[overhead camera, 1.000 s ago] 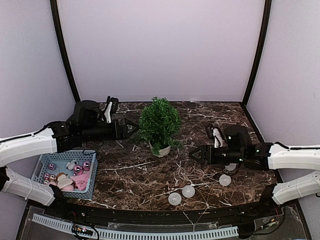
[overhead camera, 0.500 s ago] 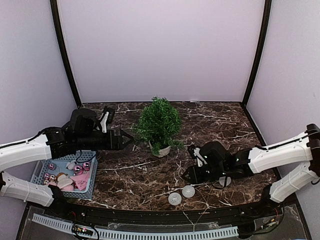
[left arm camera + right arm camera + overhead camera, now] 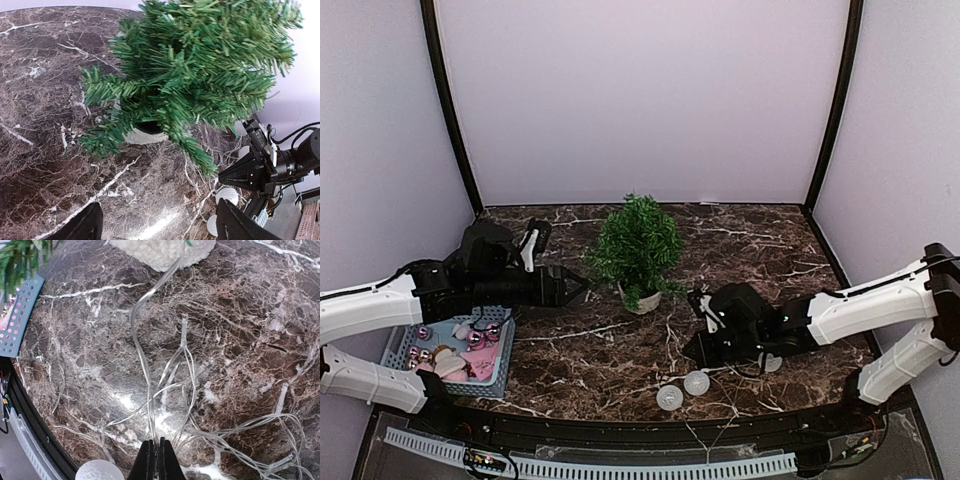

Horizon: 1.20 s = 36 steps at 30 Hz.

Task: Decorate the small christmas tree
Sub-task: Pick up the side of the string light at the center of the board, then pass from the right arm to the left

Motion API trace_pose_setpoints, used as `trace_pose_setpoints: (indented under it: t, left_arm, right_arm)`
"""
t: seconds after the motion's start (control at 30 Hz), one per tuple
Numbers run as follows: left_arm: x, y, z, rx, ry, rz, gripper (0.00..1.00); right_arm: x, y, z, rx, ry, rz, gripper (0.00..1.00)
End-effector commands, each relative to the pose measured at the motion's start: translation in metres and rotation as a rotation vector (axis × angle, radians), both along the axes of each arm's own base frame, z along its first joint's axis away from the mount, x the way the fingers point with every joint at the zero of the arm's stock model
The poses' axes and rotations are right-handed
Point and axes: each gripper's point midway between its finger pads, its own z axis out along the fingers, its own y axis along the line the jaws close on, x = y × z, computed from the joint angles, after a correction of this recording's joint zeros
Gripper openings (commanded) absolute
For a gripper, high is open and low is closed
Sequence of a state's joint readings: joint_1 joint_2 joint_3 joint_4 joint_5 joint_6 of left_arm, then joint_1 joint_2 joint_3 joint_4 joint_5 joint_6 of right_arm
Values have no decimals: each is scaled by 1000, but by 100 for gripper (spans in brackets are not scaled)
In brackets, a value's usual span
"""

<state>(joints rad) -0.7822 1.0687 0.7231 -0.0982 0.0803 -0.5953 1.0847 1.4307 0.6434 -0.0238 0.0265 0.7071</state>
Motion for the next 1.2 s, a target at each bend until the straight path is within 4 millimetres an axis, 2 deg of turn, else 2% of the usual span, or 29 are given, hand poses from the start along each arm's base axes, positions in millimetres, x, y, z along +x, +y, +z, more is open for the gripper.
trace_pose_setpoints:
  t: [0.0,0.13,0.33,0.4,0.5,0.53,0.57,0.6,0.8,0.97,1.03,1.17]
  left_arm:
    - [-19,-20,32,-45,-146,-112,79]
    - [-42,-49,51,-57,-238,-234,79]
    - [-73,-96,63,-135,-325,-354,79]
    - [-78,-112,62,-139,-335,-374,79]
    - [-82,-139,47,-101,-322,-418,79]
    - [-77,-145,53,-93,-344,-401,79]
    - [-77,-152,41,-58,-332,-409,79]
    - [-73,-159,38,-34,-342,-400,79]
    - [-63,-174,34,0,-383,-368,79]
    - [-47,-172,17,75,-364,-284,61]
    - [-46,-174,14,80,-362,-285,58]
    - [-48,-183,11,69,-352,-308,43]
  right_arm:
    - [3,9,51,109,-44,-9,0]
    - [5,9,95,191,-83,-15,0]
    - [4,14,133,267,-62,8,0]
    - [3,16,144,292,-51,18,0]
    - [0,19,159,342,-35,38,0]
    - [-1,20,164,357,-32,42,0]
    - [-1,20,168,371,-29,44,0]
    - [-2,19,172,382,-27,45,0]
    - [-3,17,183,425,-21,45,0]
    - [-5,17,186,442,-16,52,0]
    - [-5,18,187,446,-13,54,0]
    - [-4,17,187,445,-13,49,0]
